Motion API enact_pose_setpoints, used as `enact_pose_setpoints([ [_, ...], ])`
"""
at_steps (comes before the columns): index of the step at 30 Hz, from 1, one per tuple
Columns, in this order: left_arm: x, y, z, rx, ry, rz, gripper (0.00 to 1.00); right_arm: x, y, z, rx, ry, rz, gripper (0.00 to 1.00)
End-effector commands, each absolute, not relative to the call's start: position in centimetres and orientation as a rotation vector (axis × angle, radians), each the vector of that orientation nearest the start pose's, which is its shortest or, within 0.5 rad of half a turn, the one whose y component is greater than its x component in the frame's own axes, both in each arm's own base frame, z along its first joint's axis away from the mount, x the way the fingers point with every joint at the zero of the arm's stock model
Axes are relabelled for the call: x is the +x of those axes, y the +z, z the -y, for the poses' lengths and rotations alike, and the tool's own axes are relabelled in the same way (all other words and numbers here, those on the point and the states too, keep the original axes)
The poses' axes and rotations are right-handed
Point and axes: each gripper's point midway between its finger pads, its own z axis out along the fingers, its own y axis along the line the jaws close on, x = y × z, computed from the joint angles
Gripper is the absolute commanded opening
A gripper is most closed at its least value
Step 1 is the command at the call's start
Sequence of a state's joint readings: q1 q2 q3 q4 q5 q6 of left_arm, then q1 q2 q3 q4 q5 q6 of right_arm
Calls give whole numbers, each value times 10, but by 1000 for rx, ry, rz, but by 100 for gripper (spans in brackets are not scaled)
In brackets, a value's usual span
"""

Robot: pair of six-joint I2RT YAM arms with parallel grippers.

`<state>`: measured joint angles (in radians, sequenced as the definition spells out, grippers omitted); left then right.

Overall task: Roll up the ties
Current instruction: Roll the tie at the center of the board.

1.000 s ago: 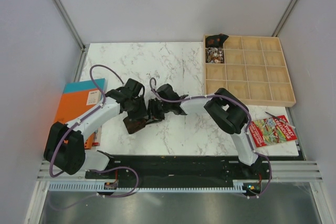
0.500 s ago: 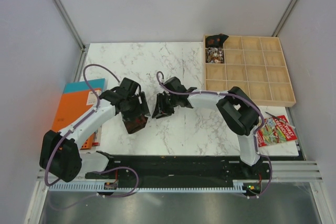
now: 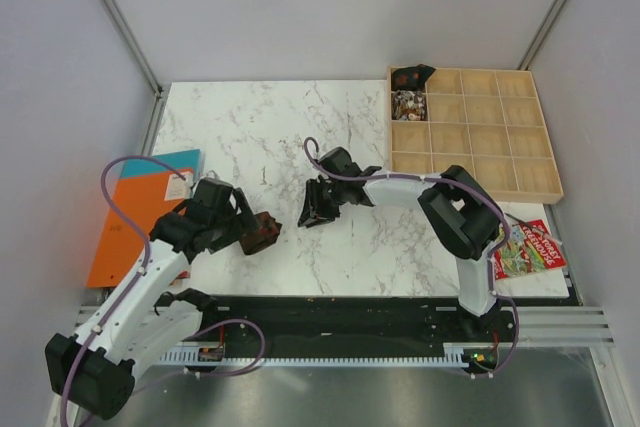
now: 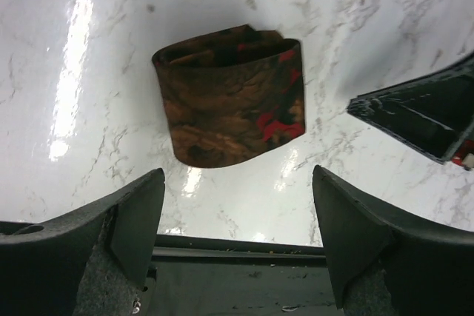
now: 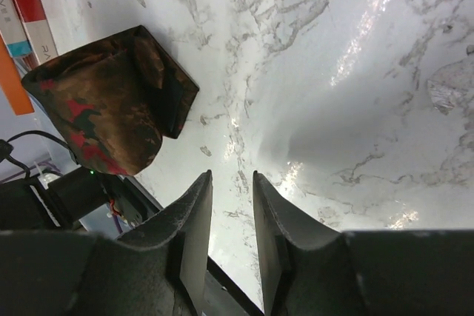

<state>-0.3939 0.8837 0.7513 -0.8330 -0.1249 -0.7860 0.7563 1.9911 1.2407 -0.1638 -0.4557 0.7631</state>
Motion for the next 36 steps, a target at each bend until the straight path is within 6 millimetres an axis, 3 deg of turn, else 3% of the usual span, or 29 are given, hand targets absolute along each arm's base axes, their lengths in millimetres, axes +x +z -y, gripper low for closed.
enact_pose_setpoints([
  [1,197,115,78,-718,-278,-2421,86,265,60,-384,-249,1125,-2697,37],
  [7,197,103,75,-790,-333,-2327,84,262,54,-370,-280,1108,-2685,39],
  [15,199,75,80,-749,-343,-2356,82,259,37,-341,-243,1070,-2713,42],
  [20,209,73,83,-705,-370,-2315,82,255,29,-337,-245,1065,-2728,41],
  [32,214,41,89,-659,-368,-2350,81,259,22,-335,-237,1074,-2739,41],
  [36,216,32,95,-656,-388,-2380,74,260,18,-331,-225,1067,-2750,42],
])
